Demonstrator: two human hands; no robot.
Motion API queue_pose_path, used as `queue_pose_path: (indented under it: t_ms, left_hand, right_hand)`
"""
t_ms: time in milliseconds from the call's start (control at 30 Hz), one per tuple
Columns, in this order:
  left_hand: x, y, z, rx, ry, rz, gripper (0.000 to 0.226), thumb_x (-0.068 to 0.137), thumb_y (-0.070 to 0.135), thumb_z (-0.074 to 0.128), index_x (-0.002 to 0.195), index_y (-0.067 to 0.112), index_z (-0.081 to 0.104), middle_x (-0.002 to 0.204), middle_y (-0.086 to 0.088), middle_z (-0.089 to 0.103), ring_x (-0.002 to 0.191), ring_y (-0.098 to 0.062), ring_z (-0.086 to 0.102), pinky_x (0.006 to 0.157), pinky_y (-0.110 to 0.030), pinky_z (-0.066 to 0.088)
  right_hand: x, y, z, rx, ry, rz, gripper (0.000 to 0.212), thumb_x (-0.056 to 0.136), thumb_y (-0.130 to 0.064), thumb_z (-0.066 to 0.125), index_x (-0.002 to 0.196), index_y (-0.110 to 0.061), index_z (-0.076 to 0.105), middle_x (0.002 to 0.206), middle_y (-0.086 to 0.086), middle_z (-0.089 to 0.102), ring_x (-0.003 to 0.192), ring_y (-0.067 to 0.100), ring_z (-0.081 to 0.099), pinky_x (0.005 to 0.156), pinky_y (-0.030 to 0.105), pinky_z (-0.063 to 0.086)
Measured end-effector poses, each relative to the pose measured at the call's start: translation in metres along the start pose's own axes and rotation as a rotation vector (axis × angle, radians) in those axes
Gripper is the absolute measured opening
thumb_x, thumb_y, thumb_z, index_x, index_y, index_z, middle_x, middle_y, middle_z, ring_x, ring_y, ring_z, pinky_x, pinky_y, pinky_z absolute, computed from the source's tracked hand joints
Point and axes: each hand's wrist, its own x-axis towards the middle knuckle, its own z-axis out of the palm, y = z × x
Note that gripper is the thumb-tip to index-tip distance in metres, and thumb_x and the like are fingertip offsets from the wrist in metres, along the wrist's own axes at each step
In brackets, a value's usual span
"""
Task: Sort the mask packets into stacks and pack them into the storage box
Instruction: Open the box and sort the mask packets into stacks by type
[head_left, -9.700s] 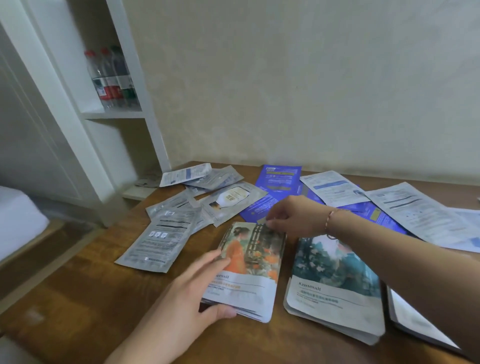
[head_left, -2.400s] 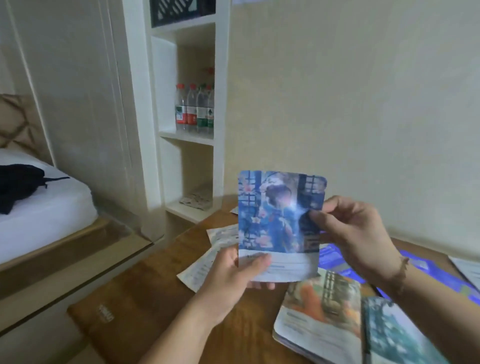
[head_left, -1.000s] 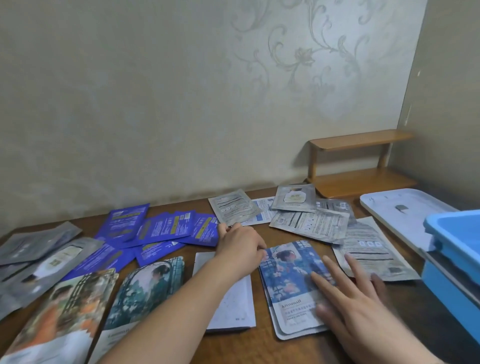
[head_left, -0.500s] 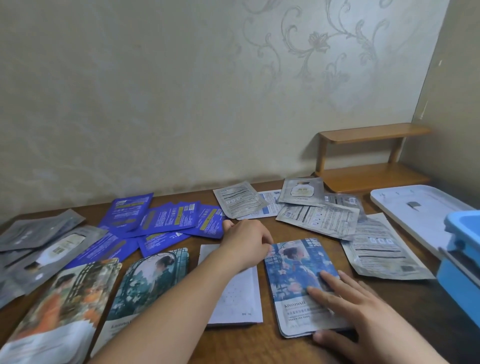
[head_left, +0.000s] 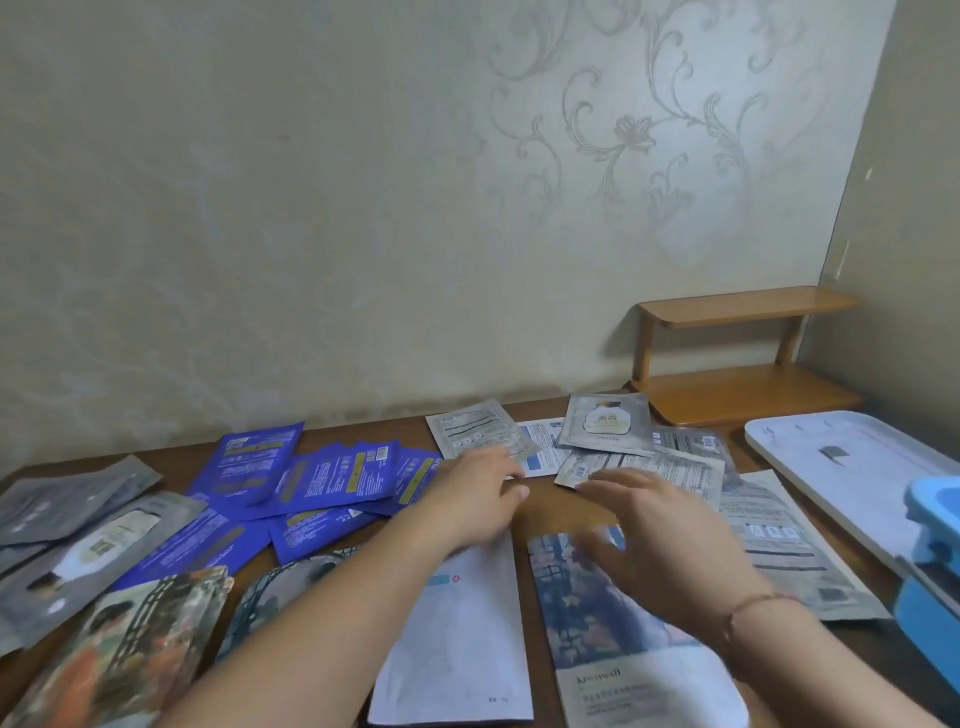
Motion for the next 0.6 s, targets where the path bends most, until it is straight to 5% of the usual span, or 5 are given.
queue_pose_path:
  t_ms: [133,267,367,467,600]
  left_hand:
    - [0.031,-0.022,-0.009,0.138,-0.150,-0.054,0.047,0.101,0.044,0.038,0.147,0.034,0.036,0.159,0.007,0.028,0.147,-0.019,0.022,0.118,-0.051,0.010]
    - [0.038,-0.056,-0.013,0.183,-0.262,-0.148,0.049,0.099,0.056,0.033,0.145,0.038,0.036,0.151,0.008,0.041,0.144,-0.022,0.030,0.111,-0.066,-0.014]
    - [0.030,-0.086,-0.022,0.171,-0.246,-0.185,0.048,0.100,0.054,0.033,0.145,0.039,0.034,0.147,0.011,0.047,0.143,-0.020,0.031,0.110,-0.066,-0.018]
    - [0.018,-0.110,-0.029,0.154,-0.208,-0.224,0.042,0.100,0.052,0.035,0.140,0.040,0.041,0.141,0.012,0.052,0.140,-0.018,0.034,0.111,-0.065,-0.015]
    - [0.003,-0.133,-0.037,0.186,-0.163,-0.307,0.035,0.097,0.051,0.044,0.130,0.039,0.052,0.131,0.012,0.058,0.134,-0.016,0.039,0.113,-0.062,-0.006]
  right_hand:
    - [0.084,0.007,0.032,-0.022,-0.206,0.071,0.025,0.088,-0.034,0.051,0.105,-0.023,0.065,0.113,0.000,0.065,0.100,0.022,0.061,0.081,0.031,0.052]
    - [0.123,0.008,0.059,-0.023,-0.288,0.026,0.041,0.090,-0.042,0.055,0.126,-0.022,0.057,0.131,0.002,0.055,0.118,0.023,0.054,0.100,0.037,0.047]
    - [0.143,0.005,0.070,-0.081,-0.279,-0.028,0.054,0.088,-0.052,0.056,0.133,-0.024,0.052,0.140,0.001,0.049,0.125,0.023,0.049,0.103,0.037,0.044]
    - [0.153,-0.001,0.076,-0.138,-0.306,-0.073,0.044,0.086,-0.058,0.055,0.121,-0.031,0.059,0.123,0.004,0.061,0.108,0.026,0.057,0.086,0.032,0.047]
    - [0.152,0.003,0.079,-0.293,-0.220,-0.388,0.032,0.097,-0.047,0.044,0.122,-0.035,0.060,0.119,-0.001,0.065,0.102,0.025,0.062,0.079,0.029,0.047]
